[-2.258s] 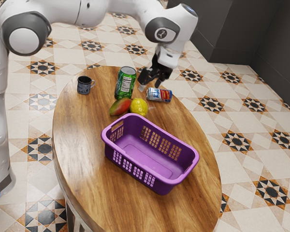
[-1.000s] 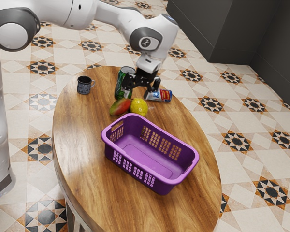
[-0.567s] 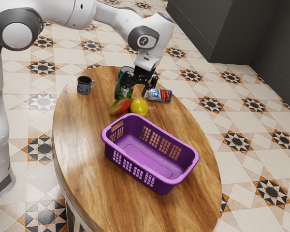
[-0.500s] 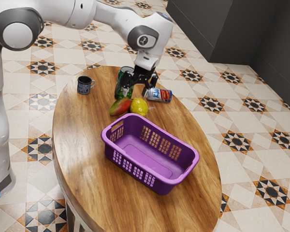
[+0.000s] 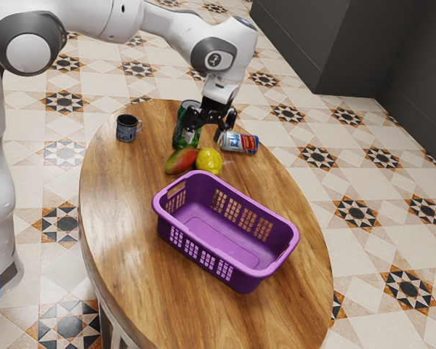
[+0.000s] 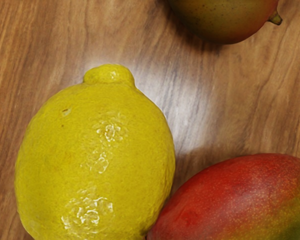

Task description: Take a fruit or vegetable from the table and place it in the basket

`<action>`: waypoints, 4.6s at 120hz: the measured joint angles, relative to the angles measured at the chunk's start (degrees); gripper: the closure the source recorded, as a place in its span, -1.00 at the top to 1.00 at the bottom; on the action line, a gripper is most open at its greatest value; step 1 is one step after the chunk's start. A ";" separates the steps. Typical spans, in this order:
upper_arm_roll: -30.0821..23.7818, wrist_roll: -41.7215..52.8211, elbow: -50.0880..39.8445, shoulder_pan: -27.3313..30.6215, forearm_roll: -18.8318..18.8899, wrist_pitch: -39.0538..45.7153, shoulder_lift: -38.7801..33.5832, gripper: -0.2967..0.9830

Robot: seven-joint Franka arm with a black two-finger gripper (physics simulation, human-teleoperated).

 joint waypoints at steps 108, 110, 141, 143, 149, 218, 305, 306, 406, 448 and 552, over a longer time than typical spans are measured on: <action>0.54 -0.90 0.09 -5.87 -1.03 1.60 1.32 0.52; 0.52 -0.93 0.09 -5.57 -1.04 1.60 1.39 0.52; 0.31 -1.29 0.09 -3.63 -1.10 2.13 2.60 0.52; 0.31 -1.32 0.09 -3.77 -1.11 2.18 2.66 0.52; 0.30 -1.39 0.09 -4.26 -1.20 2.33 2.78 0.52; 0.54 -1.89 0.17 -4.10 -2.07 2.82 5.02 0.52; 1.07 -5.65 0.17 -2.40 -2.06 5.13 6.60 -0.01; 1.07 -5.73 0.17 -2.39 -2.06 5.15 6.57 -0.02; -8.92 -14.44 3.20 -2.14 -2.06 0.16 -5.27 -0.23; -17.60 -17.12 4.10 -2.99 -2.76 -1.58 -6.74 -0.23; -25.72 -23.41 5.14 -2.95 -3.72 -3.33 -6.44 0.47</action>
